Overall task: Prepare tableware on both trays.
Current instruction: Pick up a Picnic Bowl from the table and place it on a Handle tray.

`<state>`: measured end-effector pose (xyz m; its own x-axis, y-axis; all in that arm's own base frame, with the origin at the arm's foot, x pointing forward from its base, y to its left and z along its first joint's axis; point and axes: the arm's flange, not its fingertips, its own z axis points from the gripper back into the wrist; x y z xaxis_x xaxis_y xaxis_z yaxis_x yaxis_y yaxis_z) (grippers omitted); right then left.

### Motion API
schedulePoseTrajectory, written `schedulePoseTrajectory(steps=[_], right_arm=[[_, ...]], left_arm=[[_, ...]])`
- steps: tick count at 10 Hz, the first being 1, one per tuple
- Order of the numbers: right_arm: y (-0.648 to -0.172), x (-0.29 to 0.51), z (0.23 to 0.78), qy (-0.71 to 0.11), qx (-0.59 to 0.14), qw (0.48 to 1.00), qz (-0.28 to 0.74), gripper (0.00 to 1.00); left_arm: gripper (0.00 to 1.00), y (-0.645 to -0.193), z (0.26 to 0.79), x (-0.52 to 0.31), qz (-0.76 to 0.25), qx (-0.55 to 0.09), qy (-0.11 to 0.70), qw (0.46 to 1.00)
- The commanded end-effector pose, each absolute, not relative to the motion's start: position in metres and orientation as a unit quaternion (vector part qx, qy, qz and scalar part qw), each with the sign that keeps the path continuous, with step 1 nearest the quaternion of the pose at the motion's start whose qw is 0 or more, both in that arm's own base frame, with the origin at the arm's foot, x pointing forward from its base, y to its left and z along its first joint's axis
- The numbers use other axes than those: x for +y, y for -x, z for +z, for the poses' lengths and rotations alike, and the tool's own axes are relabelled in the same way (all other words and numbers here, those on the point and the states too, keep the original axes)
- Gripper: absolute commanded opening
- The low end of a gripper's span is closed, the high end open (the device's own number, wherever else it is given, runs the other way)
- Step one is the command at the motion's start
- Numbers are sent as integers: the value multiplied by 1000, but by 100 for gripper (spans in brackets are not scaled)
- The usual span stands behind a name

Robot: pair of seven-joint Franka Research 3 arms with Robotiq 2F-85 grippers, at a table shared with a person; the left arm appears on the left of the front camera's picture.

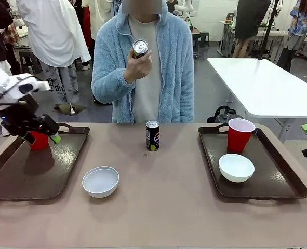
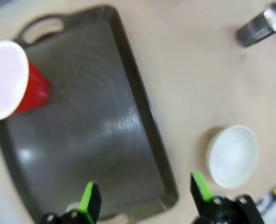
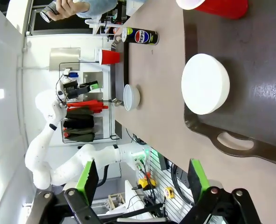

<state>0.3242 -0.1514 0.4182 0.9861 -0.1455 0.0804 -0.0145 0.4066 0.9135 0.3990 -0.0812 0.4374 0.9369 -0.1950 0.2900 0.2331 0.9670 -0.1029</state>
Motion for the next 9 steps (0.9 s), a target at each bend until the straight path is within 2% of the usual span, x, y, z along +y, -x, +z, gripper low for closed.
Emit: schedulePoseTrajectory(steps=[1, 2, 5, 7, 9], right_arm=[[-326, -151, 418, -553, -85, 828, -32, 100], [-326, -151, 418, -553, -85, 828, -32, 100], [-326, -151, 418, -553, -85, 828, -32, 100], [-326, -151, 418, -553, -85, 828, -32, 100], [-326, -151, 418, -553, -85, 828, -32, 100]], left_arm=[[100, -395, 424, -95, -118, -126, 39, 984], [100, -399, 437, -81, -109, -140, 68, 982], [100, -400, 431, -90, -119, -138, 55, 982], [100, -292, 373, -57, -237, -142, 92, 957], [100, -255, 369, -45, -245, -150, 107, 952]])
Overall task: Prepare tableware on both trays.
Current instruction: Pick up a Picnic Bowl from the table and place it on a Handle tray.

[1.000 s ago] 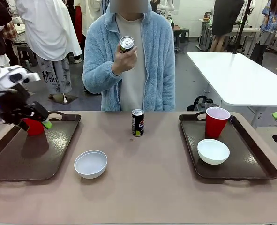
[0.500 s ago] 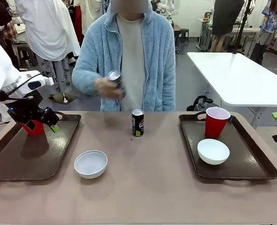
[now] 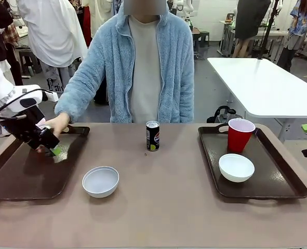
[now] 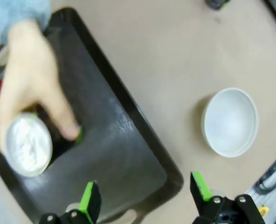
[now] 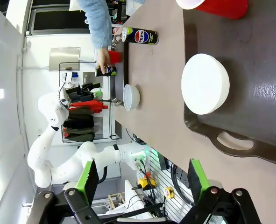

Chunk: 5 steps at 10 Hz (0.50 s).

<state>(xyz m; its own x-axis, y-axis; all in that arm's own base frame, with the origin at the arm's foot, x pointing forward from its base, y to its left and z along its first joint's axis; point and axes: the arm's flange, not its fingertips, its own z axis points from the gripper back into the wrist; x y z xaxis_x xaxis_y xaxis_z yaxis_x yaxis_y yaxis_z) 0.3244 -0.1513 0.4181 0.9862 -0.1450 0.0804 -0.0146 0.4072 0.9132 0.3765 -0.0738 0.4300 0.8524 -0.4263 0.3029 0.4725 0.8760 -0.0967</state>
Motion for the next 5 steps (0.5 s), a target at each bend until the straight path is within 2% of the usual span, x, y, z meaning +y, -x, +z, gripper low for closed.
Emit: schedulePoseTrajectory(steps=[1, 5], right_arm=[[-326, -151, 418, -553, -85, 828, -32, 100], [-326, -151, 418, -553, -85, 828, -32, 100]], left_arm=[[100, -254, 369, -51, -235, -152, 113, 953], [100, -251, 375, -58, -244, -142, 105, 954]])
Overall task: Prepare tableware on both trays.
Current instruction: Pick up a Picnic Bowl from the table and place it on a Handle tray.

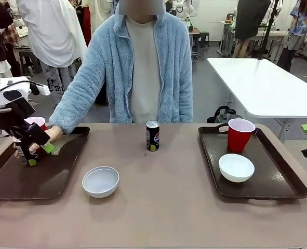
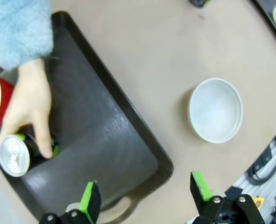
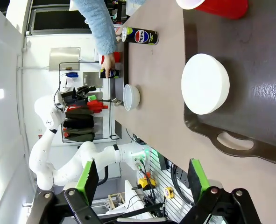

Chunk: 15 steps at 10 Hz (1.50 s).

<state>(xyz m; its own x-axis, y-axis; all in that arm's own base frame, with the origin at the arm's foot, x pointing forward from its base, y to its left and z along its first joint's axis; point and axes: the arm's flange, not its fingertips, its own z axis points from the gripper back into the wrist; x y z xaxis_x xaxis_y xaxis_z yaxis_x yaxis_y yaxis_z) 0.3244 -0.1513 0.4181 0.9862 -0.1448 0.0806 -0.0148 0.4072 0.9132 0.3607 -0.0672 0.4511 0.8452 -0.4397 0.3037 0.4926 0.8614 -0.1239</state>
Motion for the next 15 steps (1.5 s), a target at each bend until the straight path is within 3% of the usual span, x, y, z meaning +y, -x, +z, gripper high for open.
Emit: schedulePoseTrajectory(steps=[1, 3, 4, 7, 12, 15], right_arm=[[-326, -151, 418, -553, -85, 828, -32, 100], [-326, -151, 418, -553, -85, 828, -32, 100], [-326, -151, 418, -553, -85, 828, -32, 100], [-326, -151, 418, -553, -85, 828, -32, 100], [-326, -151, 418, -553, -85, 828, -32, 100], [-326, -151, 418, -553, -85, 828, -32, 100]], left_arm=[[100, -253, 375, -58, -243, -140, 105, 954], [100, -253, 373, -53, -223, -118, 129, 959], [100, -358, 452, -68, -245, -128, 101, 956], [100, -356, 451, -68, -241, -120, 107, 957], [100, -390, 519, -128, -306, -71, 28, 949], [100, -384, 537, -170, -330, -33, 11, 943]])
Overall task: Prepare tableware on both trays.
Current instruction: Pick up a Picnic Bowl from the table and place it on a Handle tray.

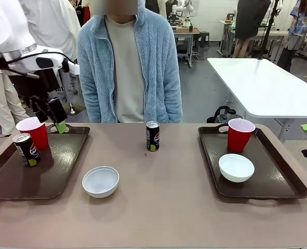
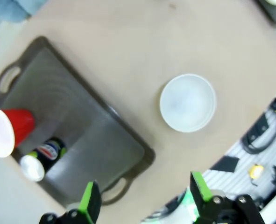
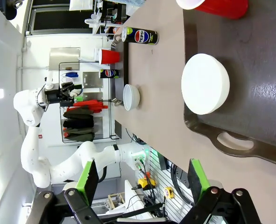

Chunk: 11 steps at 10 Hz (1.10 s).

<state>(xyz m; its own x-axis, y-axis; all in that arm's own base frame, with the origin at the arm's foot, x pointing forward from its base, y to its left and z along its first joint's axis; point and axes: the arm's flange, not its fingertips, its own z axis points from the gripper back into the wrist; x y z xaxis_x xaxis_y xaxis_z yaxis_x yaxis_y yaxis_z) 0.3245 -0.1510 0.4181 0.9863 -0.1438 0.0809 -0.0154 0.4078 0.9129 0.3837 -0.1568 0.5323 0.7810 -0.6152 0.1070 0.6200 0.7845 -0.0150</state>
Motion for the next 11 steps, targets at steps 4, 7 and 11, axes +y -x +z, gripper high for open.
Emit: schedulePoseTrajectory(steps=[4, 7, 11], right_arm=[[-326, -151, 418, -553, -85, 828, -32, 100], [-326, -151, 418, -553, -85, 828, -32, 100], [-326, -151, 418, -553, -85, 828, -32, 100]], left_arm=[[100, -372, 539, -189, -330, -24, 19, 943], [100, -372, 539, -189, -330, -24, 19, 943], [100, -380, 503, -213, -321, 24, 13, 947]])
